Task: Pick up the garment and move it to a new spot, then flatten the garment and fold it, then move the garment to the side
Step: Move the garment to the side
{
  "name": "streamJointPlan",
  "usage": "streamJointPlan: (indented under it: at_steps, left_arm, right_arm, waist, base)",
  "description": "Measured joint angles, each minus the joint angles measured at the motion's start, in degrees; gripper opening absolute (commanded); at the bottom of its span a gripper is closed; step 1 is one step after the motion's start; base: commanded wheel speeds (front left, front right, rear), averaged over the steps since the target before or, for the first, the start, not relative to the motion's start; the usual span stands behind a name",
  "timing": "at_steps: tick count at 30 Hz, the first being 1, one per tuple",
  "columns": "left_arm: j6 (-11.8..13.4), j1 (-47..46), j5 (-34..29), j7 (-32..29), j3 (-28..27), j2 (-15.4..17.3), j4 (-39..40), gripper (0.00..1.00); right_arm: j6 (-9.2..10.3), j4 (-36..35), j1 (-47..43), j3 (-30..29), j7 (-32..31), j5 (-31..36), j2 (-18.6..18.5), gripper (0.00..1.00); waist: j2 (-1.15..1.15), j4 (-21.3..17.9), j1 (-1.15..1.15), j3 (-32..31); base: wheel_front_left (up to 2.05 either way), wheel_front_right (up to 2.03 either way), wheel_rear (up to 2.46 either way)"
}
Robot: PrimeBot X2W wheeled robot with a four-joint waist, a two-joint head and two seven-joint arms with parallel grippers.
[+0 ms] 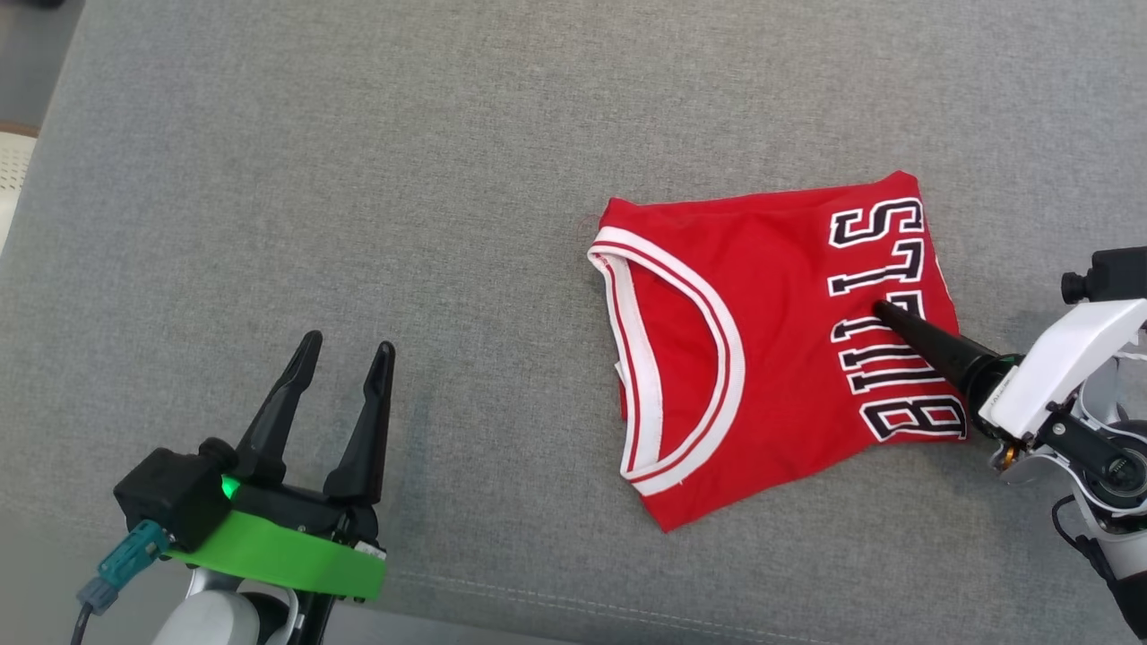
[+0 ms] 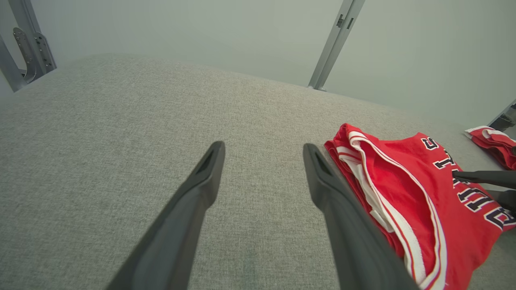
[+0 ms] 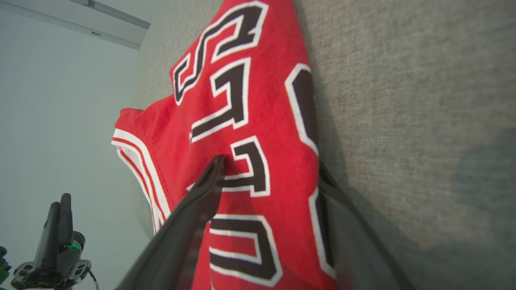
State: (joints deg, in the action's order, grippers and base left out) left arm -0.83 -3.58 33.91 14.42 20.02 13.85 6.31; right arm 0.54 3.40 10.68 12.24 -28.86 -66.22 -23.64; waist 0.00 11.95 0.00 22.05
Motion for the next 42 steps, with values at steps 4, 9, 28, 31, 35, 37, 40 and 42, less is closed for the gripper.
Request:
streamJointPlan:
  at_steps: [4,9,28,31,35,37,40,42]
  left_arm:
    - [-0.2,-0.2,0.0,0.0,0.3,-0.3,-0.4,1.00]
    - [-0.2,-0.3,0.0,0.0,-0.3,-0.7,-0.9,1.00]
    - [-0.5,-0.2,-0.4,0.0,-1.7,-0.8,-1.4,1.00]
    - [-0.7,-0.2,-0.4,0.0,-1.5,-0.8,-1.1,1.00]
    - [-0.7,-0.2,-0.7,0.0,-1.7,-0.5,-0.1,1.00]
    - [-0.7,-0.2,-0.8,0.0,-1.9,-0.4,0.1,1.00]
    - [-0.7,-0.2,-0.8,0.0,-2.5,-0.2,0.6,1.00]
    - [-0.7,-0.2,-0.8,0.0,-2.8,0.1,1.1,1.00]
  right_arm:
    - [-0.14,0.4,1.5,1.1,-2.3,-1.6,0.3,0.00]
    - [0.02,-0.1,2.1,0.6,-5.8,-6.7,1.9,0.00]
    - [6.12,-8.0,16.1,-0.9,-23.8,0.0,-18.7,0.00]
    - [6.35,-7.9,16.1,-0.5,-25.8,1.9,-21.1,0.00]
    - [6.55,-7.4,16.5,-0.8,-26.9,4.5,-23.5,0.00]
    - [6.57,-7.0,16.6,-1.2,-27.2,5.2,-24.3,0.00]
    - [6.62,-5.6,17.4,-3.1,-27.2,6.4,-25.4,0.00]
    - [6.62,-4.9,17.6,-3.8,-27.2,7.1,-25.7,0.00]
  waist:
    - [0.00,0.9,0.00,0.0]
    - [0.00,1.6,0.00,-0.6]
    - [0.00,-2.0,0.00,-3.1]
    - [0.00,-2.2,0.00,-3.0]
    - [0.00,-2.6,0.00,-2.2]
    - [0.00,-2.7,0.00,-2.0]
    - [0.00,-3.2,0.00,-1.2]
    - [0.00,-3.7,0.00,-0.6]
  base:
    - [0.00,0.00,0.00]
    - [0.00,0.00,0.00]
    - [0.00,0.00,0.00]
    - [0.00,0.00,0.00]
    - [0.00,0.00,0.00]
    - [0.00,0.00,0.00]
    - [0.00,0.00,0.00]
    - [0.00,0.00,0.00]
